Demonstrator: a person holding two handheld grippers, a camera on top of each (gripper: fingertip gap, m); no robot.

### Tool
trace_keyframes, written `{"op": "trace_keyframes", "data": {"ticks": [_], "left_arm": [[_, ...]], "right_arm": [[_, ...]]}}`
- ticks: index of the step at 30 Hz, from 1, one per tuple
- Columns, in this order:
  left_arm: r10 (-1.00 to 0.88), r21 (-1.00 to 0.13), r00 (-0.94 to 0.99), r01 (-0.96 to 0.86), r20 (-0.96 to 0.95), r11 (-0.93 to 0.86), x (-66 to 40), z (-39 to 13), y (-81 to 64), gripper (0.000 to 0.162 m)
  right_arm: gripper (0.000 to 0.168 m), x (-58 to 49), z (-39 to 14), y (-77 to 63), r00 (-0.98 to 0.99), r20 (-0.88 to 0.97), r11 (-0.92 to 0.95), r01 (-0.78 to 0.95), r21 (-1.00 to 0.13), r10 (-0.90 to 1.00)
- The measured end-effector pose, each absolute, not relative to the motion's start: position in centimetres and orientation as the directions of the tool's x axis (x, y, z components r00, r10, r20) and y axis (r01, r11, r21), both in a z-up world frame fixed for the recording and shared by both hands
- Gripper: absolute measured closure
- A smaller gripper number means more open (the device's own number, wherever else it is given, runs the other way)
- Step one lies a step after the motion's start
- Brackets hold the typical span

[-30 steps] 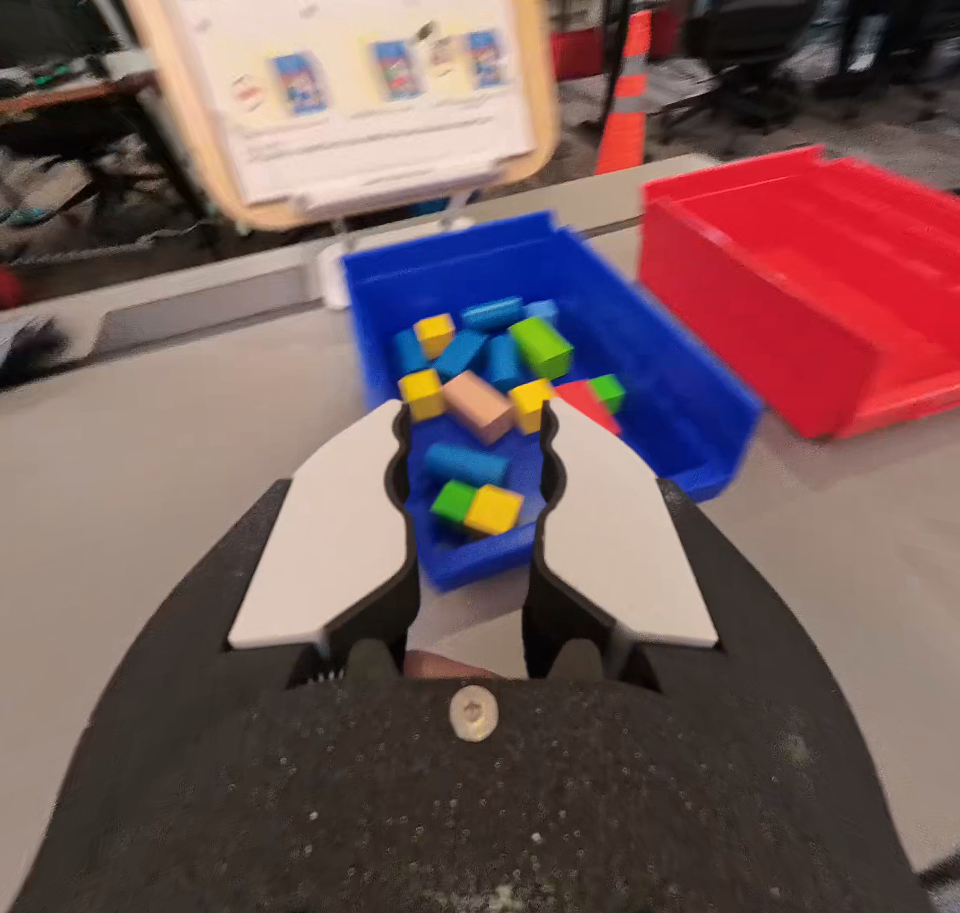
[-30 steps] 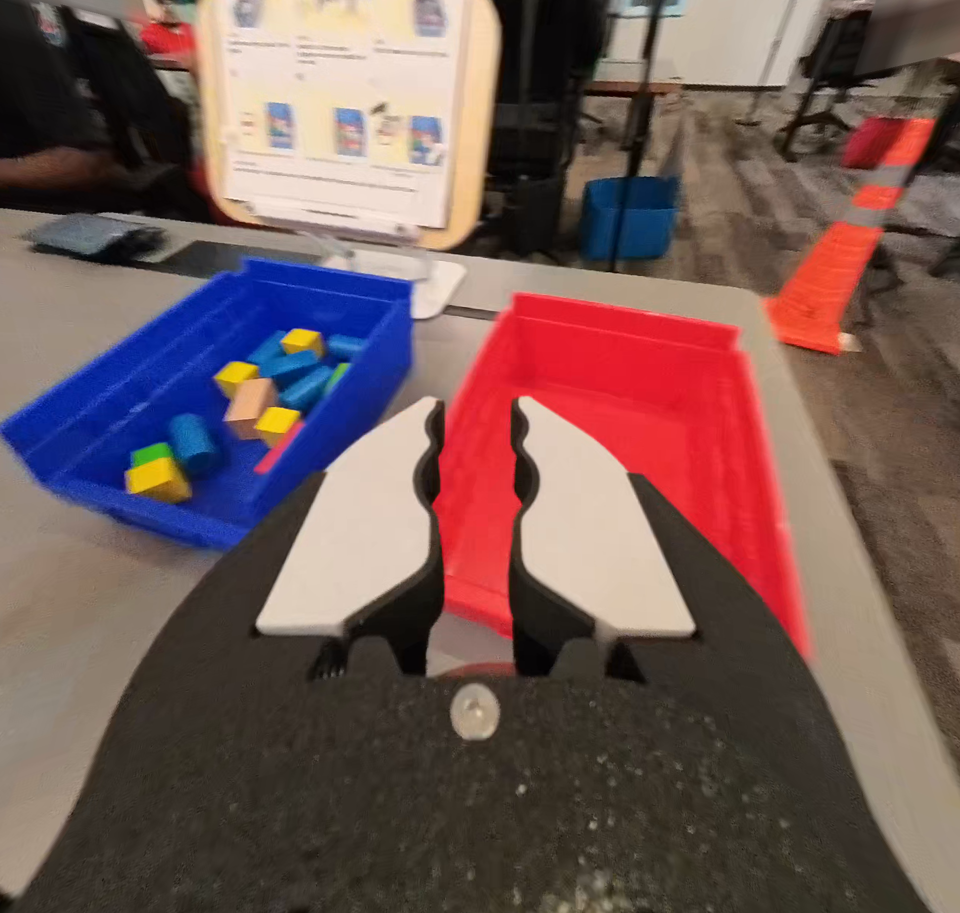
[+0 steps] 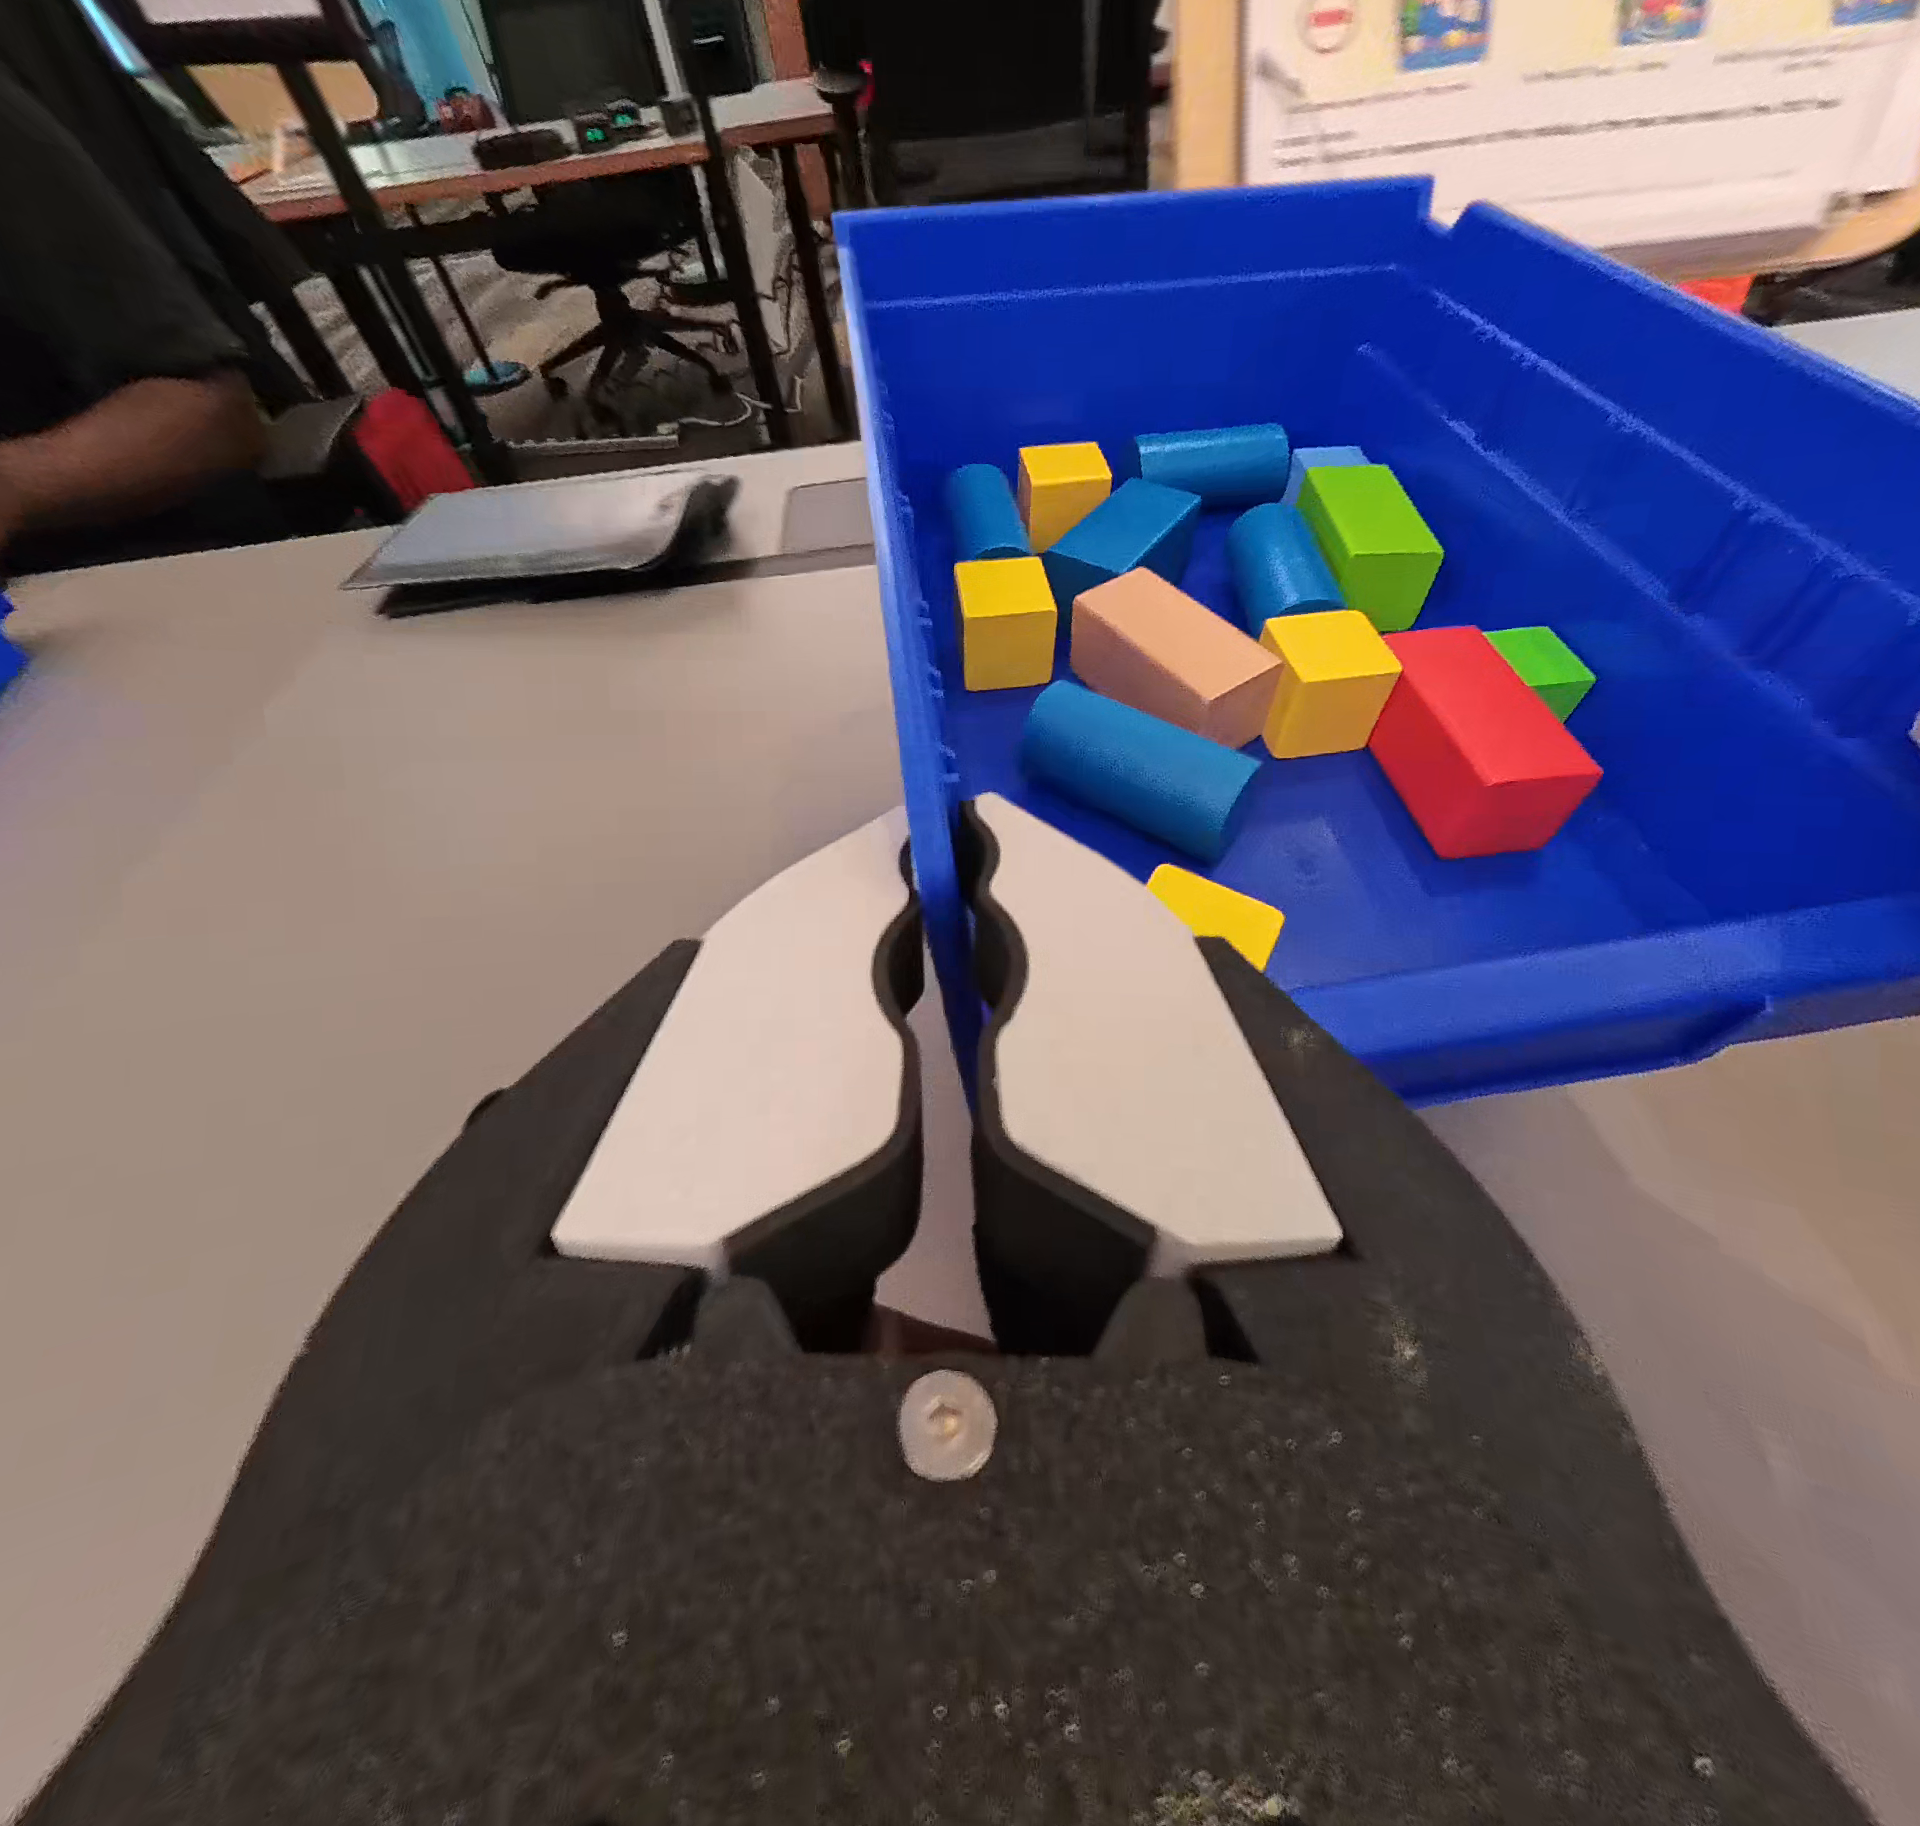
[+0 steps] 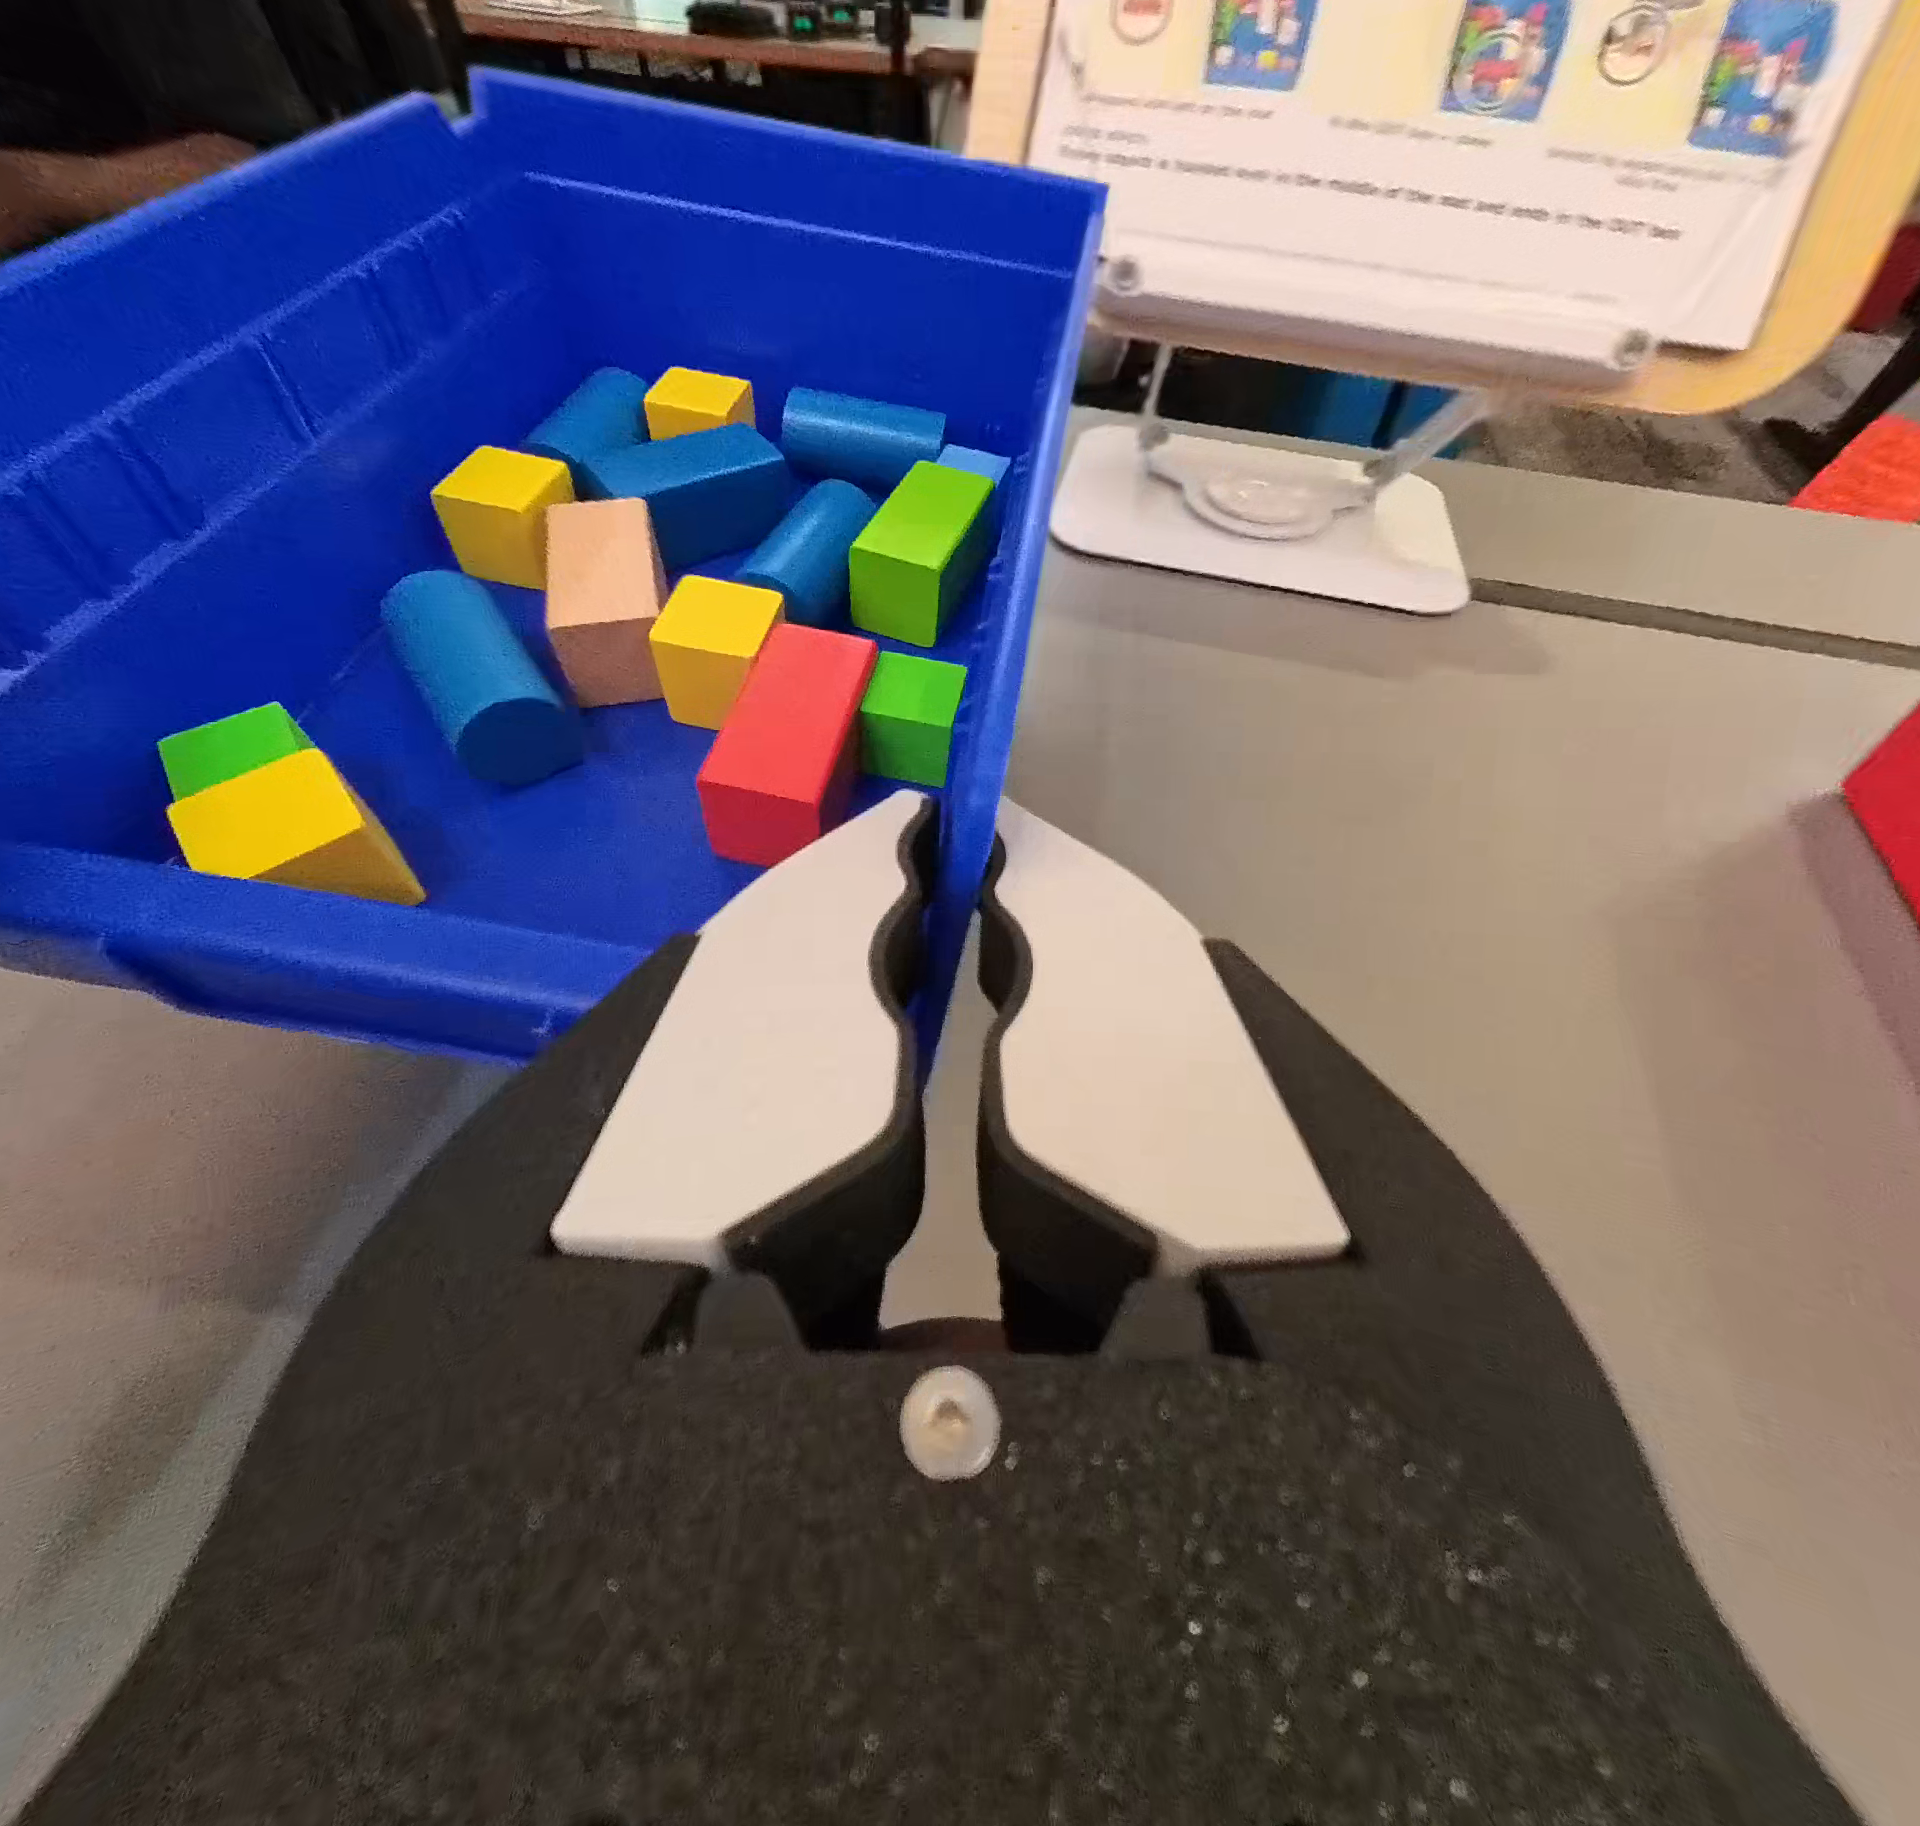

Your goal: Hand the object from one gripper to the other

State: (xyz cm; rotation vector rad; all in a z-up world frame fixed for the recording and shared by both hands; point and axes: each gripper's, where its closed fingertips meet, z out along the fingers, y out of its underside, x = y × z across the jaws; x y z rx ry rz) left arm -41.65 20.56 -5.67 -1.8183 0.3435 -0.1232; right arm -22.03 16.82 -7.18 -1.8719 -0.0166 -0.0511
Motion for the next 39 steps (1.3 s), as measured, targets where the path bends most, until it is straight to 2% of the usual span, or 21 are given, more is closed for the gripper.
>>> {"op": "trace_keyframes", "data": {"ticks": [6, 12, 16, 18, 21, 24, 27, 30, 32, 34, 36, 39], "left_arm": [[-0.291, -0.952, 0.954, -0.148, -0.067, -0.268, -47.5, -8.1, 22.9, 0.160], [-0.292, -0.922, 0.956, -0.145, -0.037, -0.358, -48.4, -12.1, 24.4, 0.159], [-0.280, -0.904, 0.959, -0.082, 0.043, -0.419, -48.3, -12.4, 24.3, 0.159], [-0.300, -0.914, 0.951, -0.056, 0.073, -0.401, -47.8, -11.6, 23.6, 0.140], [-0.276, -0.946, 0.960, -0.038, 0.055, -0.321, -48.1, -8.7, 22.2, 0.126], [-0.287, -0.968, 0.958, -0.053, 0.020, -0.245, -47.7, -6.2, 20.5, 0.124], [-0.304, -0.971, 0.952, -0.102, -0.032, -0.217, -46.4, -5.8, 18.9, 0.124], [-0.348, -0.967, 0.935, -0.025, 0.067, -0.253, -43.5, -6.6, 16.8, 0.123], [-0.349, -0.952, 0.913, 0.111, 0.212, -0.286, -41.6, -7.3, 15.3, 0.127], [-0.376, -0.936, 0.883, 0.166, 0.281, -0.310, -39.6, -7.8, 14.4, 0.127], [-0.406, -0.937, 0.878, 0.116, 0.252, -0.330, -38.1, -8.4, 14.3, 0.125], [-0.401, -0.956, 0.912, -0.044, 0.079, -0.289, -37.7, -9.6, 14.7, 0.124]], "right_arm": [[0.164, -28.4, -8.8, 19.1, 1.000, 0.024, -0.341, 0.019, -0.940, -0.010], [0.163, -29.5, -12.9, 20.0, 1.000, -0.010, -0.427, -0.004, -0.904, 0.012], [0.161, -29.6, -13.1, 19.8, 0.998, -0.009, -0.417, 0.021, -0.908, 0.068], [0.160, -29.7, -12.6, 19.3, 0.989, -0.053, -0.444, 0.013, -0.896, 0.136], [0.154, -29.0, -9.5, 17.1, 0.948, -0.109, -0.405, 0.022, -0.914, 0.298], [0.146, -24.8, -6.8, 14.2, 0.922, -0.092, -0.380, 0.063, -0.923, 0.377], [0.139, -17.7, -4.7, 11.4, 0.925, -0.094, -0.354, 0.045, -0.934, 0.368], [0.133, -9.5, -4.1, 8.7, 0.943, -0.100, -0.324, 0.010, -0.946, 0.319], [0.128, -3.8, -5.0, 6.9, 0.960, -0.096, -0.313, -0.009, -0.950, 0.261], [0.127, 2.4, -6.5, 5.2, 0.984, -0.050, -0.279, -0.001, -0.960, 0.171], [0.128, 8.6, -8.2, 3.5, 1.000, -0.004, -0.262, 0.000, -0.965, 0.014], [0.126, 14.7, -9.4, 2.0, 0.993, -0.012, -0.259, -0.043, -0.965, -0.120]]}}
